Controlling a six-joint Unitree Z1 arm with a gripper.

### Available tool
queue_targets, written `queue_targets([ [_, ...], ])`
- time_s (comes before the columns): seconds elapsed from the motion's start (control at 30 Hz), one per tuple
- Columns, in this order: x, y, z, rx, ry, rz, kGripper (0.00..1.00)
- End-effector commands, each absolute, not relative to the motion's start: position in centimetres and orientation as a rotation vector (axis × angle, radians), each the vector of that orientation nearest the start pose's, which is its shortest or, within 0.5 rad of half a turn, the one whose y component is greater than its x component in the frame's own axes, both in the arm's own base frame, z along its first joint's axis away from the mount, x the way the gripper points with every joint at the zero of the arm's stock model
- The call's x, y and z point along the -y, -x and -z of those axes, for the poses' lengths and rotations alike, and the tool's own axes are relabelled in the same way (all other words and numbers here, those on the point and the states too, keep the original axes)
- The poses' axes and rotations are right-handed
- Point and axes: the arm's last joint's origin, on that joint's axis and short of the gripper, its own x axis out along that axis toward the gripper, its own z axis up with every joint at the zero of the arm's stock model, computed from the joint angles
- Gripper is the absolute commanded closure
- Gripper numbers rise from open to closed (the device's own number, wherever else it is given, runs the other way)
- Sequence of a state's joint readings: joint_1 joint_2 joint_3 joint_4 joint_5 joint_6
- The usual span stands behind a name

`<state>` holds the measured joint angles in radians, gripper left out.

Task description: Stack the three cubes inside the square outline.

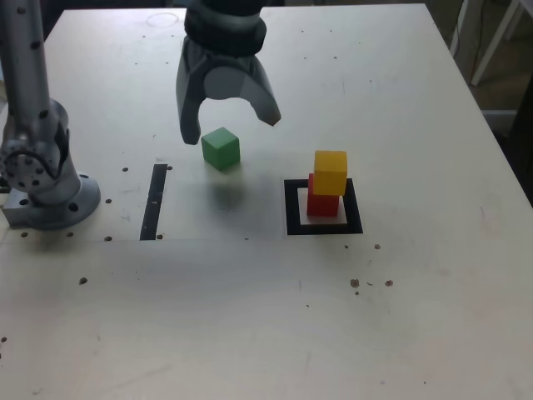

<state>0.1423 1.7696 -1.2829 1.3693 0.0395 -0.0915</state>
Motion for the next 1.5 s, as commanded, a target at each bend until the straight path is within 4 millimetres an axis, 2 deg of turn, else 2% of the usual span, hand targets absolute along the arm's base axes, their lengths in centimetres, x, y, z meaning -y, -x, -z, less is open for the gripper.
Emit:
queue_targets([
  [0.0,-4.4,-24.4,-27.4,-1.838,0.205,-0.239,0.01],
  [0.2,-6.1,-22.9,-24.7,-1.797,0.342,-0.272,0.01],
  [0.43,-7.6,-22.4,-23.8,-1.809,0.397,-0.326,0.01],
  [0.77,-8.9,-23.5,-22.5,-1.789,0.382,-0.34,0.01],
  [1.0,-10.4,-24.2,-21.4,-1.823,0.404,-0.342,0.07],
  [1.1,-10.9,-24.3,-21.1,-1.847,0.42,-0.343,0.14],
  [1.17,-11.2,-24.5,-20.9,-1.86,0.426,-0.342,0.23],
  [1.37,-11.6,-25.0,-20.5,-1.836,0.404,-0.333,0.62],
  [1.47,-11.6,-25.1,-20.5,-1.828,0.397,-0.33,0.68],
])
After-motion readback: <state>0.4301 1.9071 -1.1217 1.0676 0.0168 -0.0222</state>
